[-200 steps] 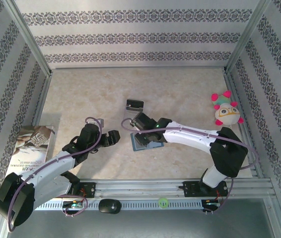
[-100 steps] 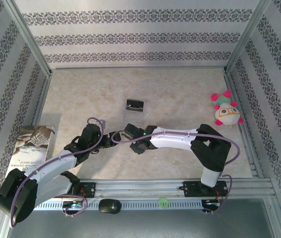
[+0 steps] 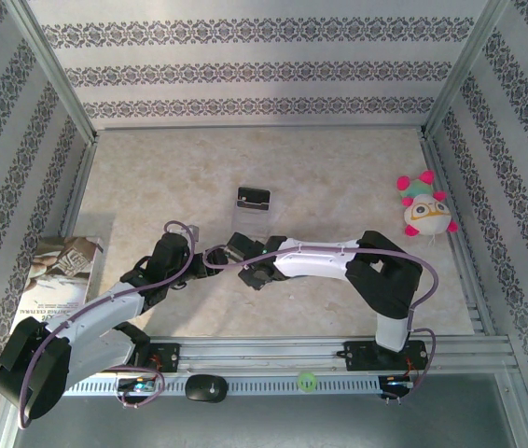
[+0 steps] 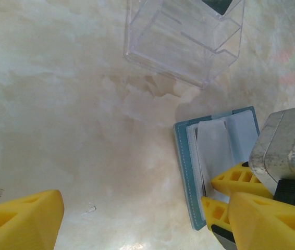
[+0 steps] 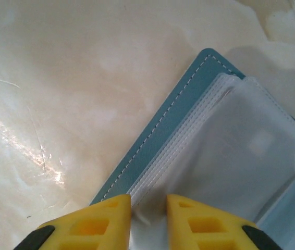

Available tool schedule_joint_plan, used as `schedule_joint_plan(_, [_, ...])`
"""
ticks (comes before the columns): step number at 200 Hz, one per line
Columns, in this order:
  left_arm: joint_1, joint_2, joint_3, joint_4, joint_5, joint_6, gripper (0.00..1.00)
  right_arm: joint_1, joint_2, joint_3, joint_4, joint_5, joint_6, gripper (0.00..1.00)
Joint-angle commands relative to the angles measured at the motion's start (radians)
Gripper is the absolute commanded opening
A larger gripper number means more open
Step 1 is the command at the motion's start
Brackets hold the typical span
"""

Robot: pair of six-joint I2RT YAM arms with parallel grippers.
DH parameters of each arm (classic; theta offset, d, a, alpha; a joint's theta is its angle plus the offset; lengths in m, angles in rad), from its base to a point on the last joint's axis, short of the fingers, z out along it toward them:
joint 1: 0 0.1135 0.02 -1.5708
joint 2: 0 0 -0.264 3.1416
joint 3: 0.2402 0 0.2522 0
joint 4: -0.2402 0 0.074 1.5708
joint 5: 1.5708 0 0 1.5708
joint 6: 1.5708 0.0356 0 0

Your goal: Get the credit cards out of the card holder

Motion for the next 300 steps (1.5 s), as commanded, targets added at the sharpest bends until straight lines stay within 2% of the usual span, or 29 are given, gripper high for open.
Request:
schedule_joint_plan(1, [0.012, 0.002, -0.009, 0.040, 0.021, -0.006, 0.82, 0.000, 0.012, -0.009, 0.020, -0.025, 0.007, 0.16])
schedule_joint_plan(52, [-0.017, 0.027, 0.000, 0.071, 0.041, -0.006, 0.80, -0.034, -0.041, -0.028, 0.072, -0.105, 0.030, 0.00])
schedule_joint_plan(103, [-0.109, 0.144, 0.032, 0.133, -0.004, -0.011, 0.69, -0.097, -0.145, -0.104, 0.176, -0.230, 0.109, 0.00])
schedule_joint_plan(145, [-0.167, 0.276, 0.075, 0.194, -0.020, -0.008, 0.69, -0.163, -0.262, -0.229, 0.302, -0.324, 0.216, 0.00])
schedule_joint_plan(220, [-0.229, 0.452, 0.223, 0.112, -0.109, 0.059, 0.55, -0.191, -0.342, -0.349, 0.355, -0.321, 0.330, 0.00])
schedule_joint_plan(238, [-0.239, 0.471, 0.226, 0.138, -0.092, 0.058, 0.45, -0.191, -0.346, -0.371, 0.377, -0.324, 0.347, 0.00])
schedule_joint_plan(265, [-0.274, 0.476, 0.231, 0.187, -0.066, 0.049, 0.42, -0.190, -0.366, -0.390, 0.386, -0.301, 0.361, 0.00])
schedule_joint_plan(300, [-0.320, 0.528, 0.265, 0.168, -0.060, 0.048, 0.32, -0.192, -0.379, -0.410, 0.406, -0.288, 0.381, 0.00])
